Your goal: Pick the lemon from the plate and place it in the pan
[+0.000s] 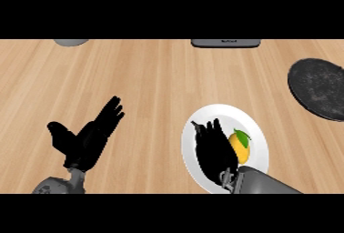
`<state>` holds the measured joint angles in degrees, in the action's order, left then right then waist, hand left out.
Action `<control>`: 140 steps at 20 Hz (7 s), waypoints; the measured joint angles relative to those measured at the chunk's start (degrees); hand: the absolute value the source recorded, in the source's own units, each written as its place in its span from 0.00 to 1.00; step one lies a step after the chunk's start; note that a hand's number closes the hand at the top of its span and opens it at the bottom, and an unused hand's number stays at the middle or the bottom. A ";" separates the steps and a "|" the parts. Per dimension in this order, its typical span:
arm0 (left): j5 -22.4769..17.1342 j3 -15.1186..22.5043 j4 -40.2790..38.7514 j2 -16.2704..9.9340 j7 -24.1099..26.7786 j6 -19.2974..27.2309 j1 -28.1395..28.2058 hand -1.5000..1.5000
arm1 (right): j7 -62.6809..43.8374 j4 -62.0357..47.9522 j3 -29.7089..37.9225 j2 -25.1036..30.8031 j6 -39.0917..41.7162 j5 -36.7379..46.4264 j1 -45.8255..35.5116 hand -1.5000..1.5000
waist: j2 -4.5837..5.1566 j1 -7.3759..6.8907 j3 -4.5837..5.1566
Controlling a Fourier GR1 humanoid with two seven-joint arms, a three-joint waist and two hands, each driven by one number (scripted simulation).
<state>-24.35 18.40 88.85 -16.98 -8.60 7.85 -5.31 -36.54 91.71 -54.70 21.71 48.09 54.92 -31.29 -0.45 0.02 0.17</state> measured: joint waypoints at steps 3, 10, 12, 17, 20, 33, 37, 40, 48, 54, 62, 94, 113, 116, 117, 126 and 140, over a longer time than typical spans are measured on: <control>0.26 -0.69 -0.30 0.26 0.16 -0.35 0.13 0.50 | -5.62 0.55 -0.47 -4.47 3.16 1.48 3.19 0.00 | 0.15 0.13 -0.07; 2.03 -2.07 -1.40 2.04 -0.47 -1.40 -0.65 0.50 | -8.78 0.71 -0.23 -6.88 4.56 6.72 7.35 0.00 | 0.36 0.03 -0.15; 3.00 -1.77 -1.30 2.76 0.00 -1.37 0.05 0.50 | -8.20 -1.05 -0.77 -6.56 4.22 8.55 7.05 0.00 | 0.36 -0.09 -0.15; 3.04 -3.14 -1.41 3.09 -0.50 -2.99 0.15 0.50 | -7.08 -1.81 -1.06 -4.59 4.15 13.00 6.04 0.00 | 0.41 -0.15 -0.17; 3.69 -4.32 -2.54 3.80 -0.57 -3.68 -0.65 0.50 | -5.44 -2.50 -0.51 -3.90 3.60 15.25 6.33 0.00 | 0.42 -0.13 -0.16; 6.36 -7.08 -1.75 6.15 -2.06 -6.16 0.12 0.50 | 4.68 -4.54 3.77 0.01 -2.53 23.49 7.78 1.00 | 0.22 -0.21 -0.09; 6.99 -7.41 -1.98 6.94 -2.25 -6.20 -0.09 0.50 | 10.20 -7.75 2.82 1.01 -7.83 26.03 4.86 1.00 | 0.10 -0.44 -0.01; 7.18 -7.70 -1.10 7.10 -3.35 -6.53 -0.25 0.50 | 14.02 -10.23 2.71 1.01 -10.05 28.11 2.72 1.00 | 0.13 -0.50 -0.04; 7.97 -8.76 -1.22 7.39 -2.40 -7.25 1.22 0.50 | 13.49 -9.83 11.81 -0.37 -19.12 27.18 7.29 1.00 | 0.17 0.72 -0.17; 7.55 -9.85 -0.64 7.24 -1.93 -6.79 2.74 0.50 | 6.29 -3.64 28.15 -6.28 -30.62 17.37 15.66 1.00 | 0.03 2.87 -0.36; 7.68 -9.52 0.88 6.98 -3.31 -7.10 2.69 0.50 | 4.00 12.47 38.76 -8.65 -44.32 11.24 21.58 1.00 | -0.01 1.84 -0.26; 10.07 -8.68 1.29 9.82 -4.54 -9.29 1.23 0.50 | 48.96 -51.69 81.88 6.63 -81.85 -14.67 -1.35 1.00 | 1.28 -2.26 -0.40; 10.44 -8.22 -0.07 10.77 -4.60 -10.36 -1.82 0.50 | 55.56 -80.03 87.08 17.30 -77.17 -15.83 -9.22 0.00 | 2.70 -4.91 -0.80; 10.33 -8.19 -0.22 10.92 -4.82 -10.35 -1.64 0.50 | 59.58 -79.38 90.54 16.46 -74.72 -19.83 -10.48 0.00 | 2.53 -4.49 -0.90; 10.34 -8.38 -0.31 10.95 -4.62 -10.21 -1.48 0.50 | 61.26 -79.09 91.87 16.35 -73.80 -21.34 -10.57 0.00 | 2.48 -4.30 -0.91; 10.25 -9.27 0.09 10.73 -4.48 -9.89 -0.92 0.50 | 67.69 -81.28 101.73 20.54 -57.65 -32.43 -8.78 0.00 | 2.09 -3.08 -0.82; 10.77 -9.56 0.10 10.78 -4.38 -9.61 0.33 0.50 | 78.16 -83.37 103.65 27.80 -30.53 -35.80 3.01 0.00 | 1.67 -1.85 -0.77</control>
<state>-13.58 8.84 88.95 -6.20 -12.97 -1.76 -4.97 41.62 8.33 48.95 49.51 17.56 19.12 -28.28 1.22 -1.83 -0.60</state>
